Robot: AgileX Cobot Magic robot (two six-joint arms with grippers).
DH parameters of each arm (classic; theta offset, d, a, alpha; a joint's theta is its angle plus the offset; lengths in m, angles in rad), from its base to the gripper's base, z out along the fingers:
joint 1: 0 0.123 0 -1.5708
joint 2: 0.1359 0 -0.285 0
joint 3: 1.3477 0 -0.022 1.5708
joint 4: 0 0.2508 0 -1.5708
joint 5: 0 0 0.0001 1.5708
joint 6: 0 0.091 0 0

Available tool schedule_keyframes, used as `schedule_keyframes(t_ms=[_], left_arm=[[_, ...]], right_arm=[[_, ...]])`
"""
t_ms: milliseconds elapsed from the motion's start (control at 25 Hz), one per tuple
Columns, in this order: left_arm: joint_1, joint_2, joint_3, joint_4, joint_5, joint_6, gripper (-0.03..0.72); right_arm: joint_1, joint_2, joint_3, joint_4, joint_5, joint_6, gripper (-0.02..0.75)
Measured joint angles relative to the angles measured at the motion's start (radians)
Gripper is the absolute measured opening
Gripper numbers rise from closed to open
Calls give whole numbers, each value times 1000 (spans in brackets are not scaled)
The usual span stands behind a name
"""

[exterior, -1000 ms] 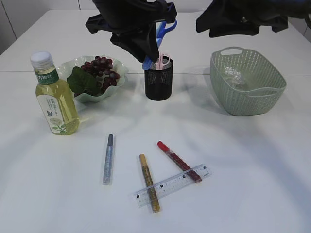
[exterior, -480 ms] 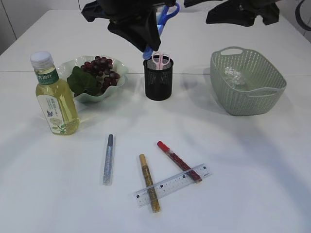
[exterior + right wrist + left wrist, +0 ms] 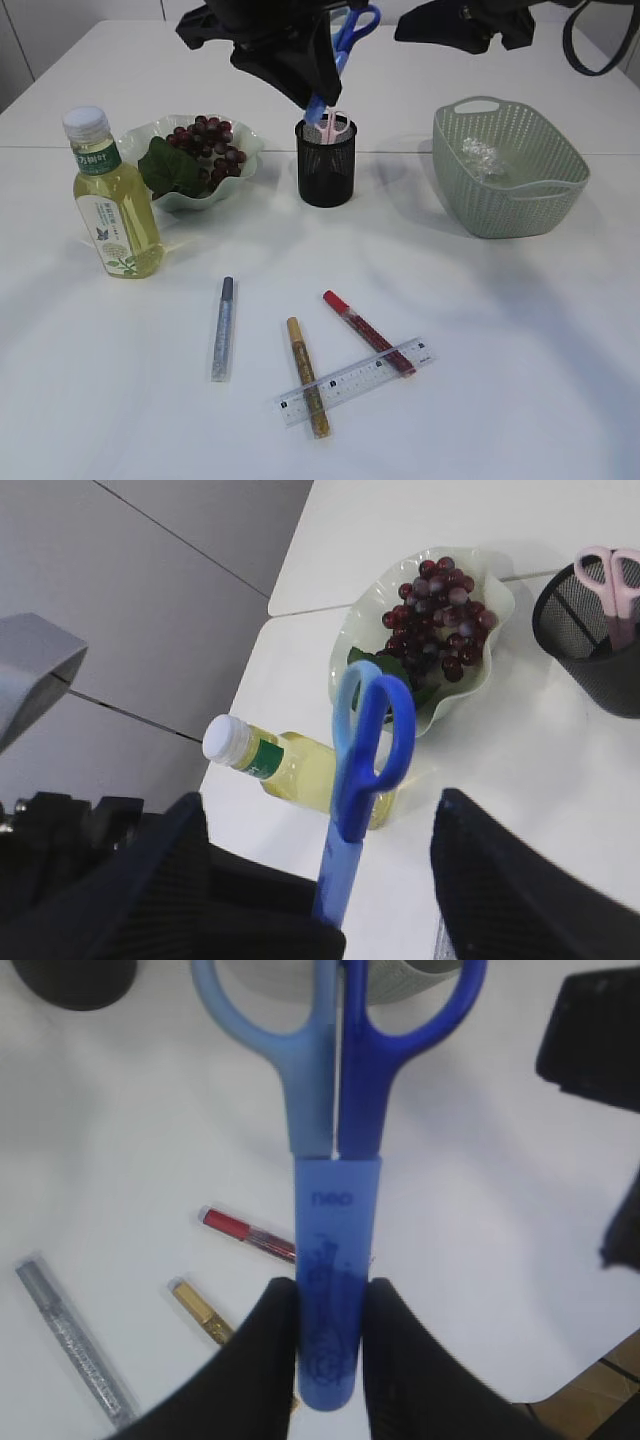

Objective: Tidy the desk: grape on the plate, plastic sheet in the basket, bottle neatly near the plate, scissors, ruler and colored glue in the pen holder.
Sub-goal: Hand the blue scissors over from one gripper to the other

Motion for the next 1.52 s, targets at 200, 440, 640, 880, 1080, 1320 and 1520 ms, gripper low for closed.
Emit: schedule_keyframes(t_ms=[200,440,640,880,1080,1320,1520], left_arm=[[0,0,0,-12,0,6,148],[0,0,0,-41,0,20,148],[0,0,0,-46,0,23,148],[0,0,0,-58,0,27,148],[0,0,0,-62,0,31,148],[0,0,0,-62,0,35,148],[0,0,0,-62,0,37,148]], right_arm=[[0,0,0,11,-33,-32,542],[0,15,0,19,-51,-38,542],[0,34,0,19,-59,-38,542],[0,67,-6,64,-61,-42,542],[0,94,-32,97,-57,-59,542],[0,105,-41,103,-54,-66,542],[0,105,-41,104,-42,-66,543]])
